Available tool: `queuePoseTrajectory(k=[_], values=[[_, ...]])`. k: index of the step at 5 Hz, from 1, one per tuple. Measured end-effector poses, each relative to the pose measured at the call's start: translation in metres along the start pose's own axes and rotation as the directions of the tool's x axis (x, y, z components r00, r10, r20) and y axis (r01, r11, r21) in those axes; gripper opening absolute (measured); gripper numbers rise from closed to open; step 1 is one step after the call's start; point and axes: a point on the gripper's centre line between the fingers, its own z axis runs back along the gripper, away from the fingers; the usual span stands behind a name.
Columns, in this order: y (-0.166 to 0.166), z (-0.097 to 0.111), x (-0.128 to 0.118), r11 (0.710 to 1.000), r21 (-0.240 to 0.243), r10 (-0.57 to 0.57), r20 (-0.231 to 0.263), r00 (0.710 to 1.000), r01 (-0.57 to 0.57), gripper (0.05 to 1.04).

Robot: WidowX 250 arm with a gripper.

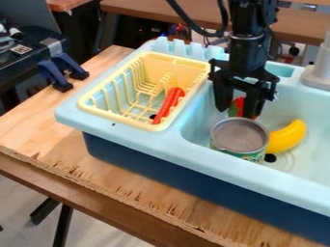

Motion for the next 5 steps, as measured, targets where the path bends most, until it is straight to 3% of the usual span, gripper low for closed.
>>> queuePoseTrajectory(k=[1, 2, 3, 4, 5], values=[[-0.004, -0.001, -0.004, 0.999, -0.007, 0.038, -0.029, 0.999, -0.038, 1.011], [-0.007, 0.004, -0.004, 0.999, 0.009, 0.045, -0.029, 0.999, -0.045, 1.011], [-0.01, 0.03, 0.0, 0.999, 0.028, 0.036, 0.039, 0.999, -0.037, 1.007], [-0.011, 0.065, -0.004, 0.995, 0.088, 0.034, 0.097, 0.995, -0.042, 1.006], [-0.019, 0.096, -0.02, 0.99, 0.108, 0.09, 0.048, 0.995, -0.094, 1.006]])
